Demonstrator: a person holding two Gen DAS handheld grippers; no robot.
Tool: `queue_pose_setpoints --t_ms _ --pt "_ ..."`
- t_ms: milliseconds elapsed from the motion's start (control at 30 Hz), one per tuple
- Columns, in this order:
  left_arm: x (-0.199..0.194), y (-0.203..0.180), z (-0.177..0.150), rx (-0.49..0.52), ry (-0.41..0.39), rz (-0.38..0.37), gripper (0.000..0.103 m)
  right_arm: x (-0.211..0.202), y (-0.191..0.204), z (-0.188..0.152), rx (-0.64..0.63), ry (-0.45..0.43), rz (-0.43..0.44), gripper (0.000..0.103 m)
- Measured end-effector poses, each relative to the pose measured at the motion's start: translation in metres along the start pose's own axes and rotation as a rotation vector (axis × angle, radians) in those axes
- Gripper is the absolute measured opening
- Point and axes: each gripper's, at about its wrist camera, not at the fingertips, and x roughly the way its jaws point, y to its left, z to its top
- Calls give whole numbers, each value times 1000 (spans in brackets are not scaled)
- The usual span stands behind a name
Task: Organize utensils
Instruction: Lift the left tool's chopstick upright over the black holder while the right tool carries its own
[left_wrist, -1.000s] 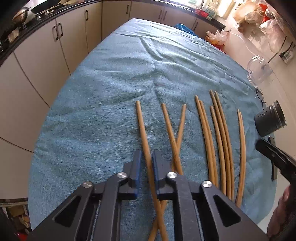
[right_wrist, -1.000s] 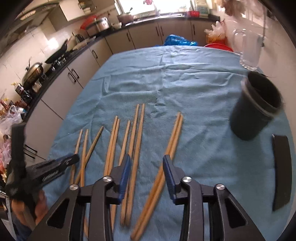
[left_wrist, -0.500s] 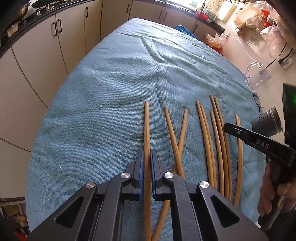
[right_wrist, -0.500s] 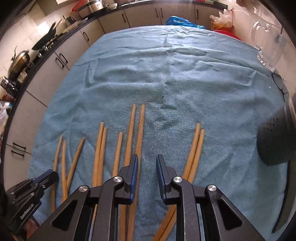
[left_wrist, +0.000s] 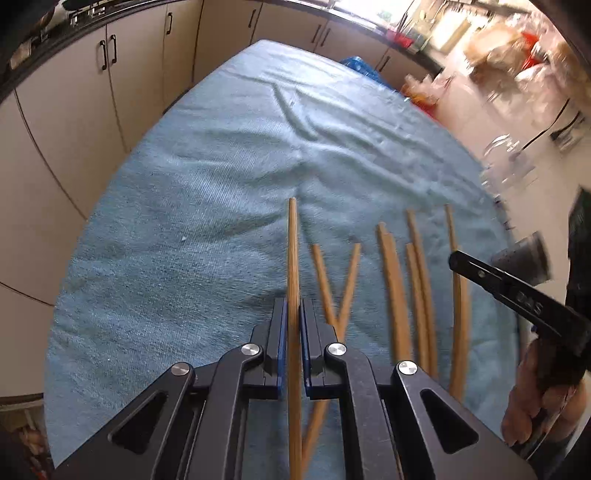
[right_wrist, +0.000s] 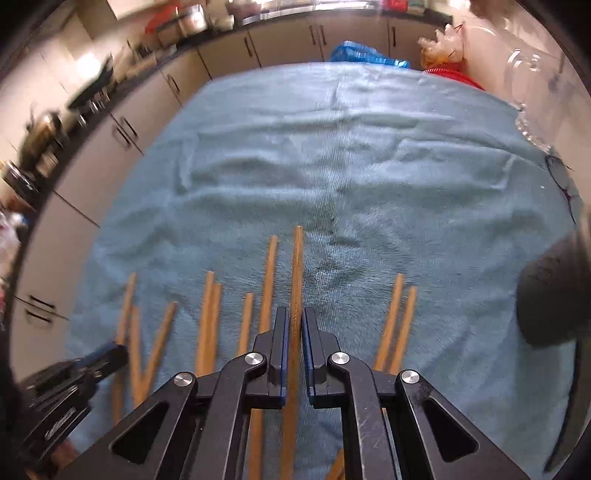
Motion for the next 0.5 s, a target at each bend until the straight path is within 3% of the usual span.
queue_pose_setpoints --t_ms 233,500 --pt "-53 -12 -4 11 -155 -75 6 -100 -12 -38 0 -323 129 7" --pt "-98 -46 -8 89 -249 -137 6 -153 -21 -73 -10 -488 211 7"
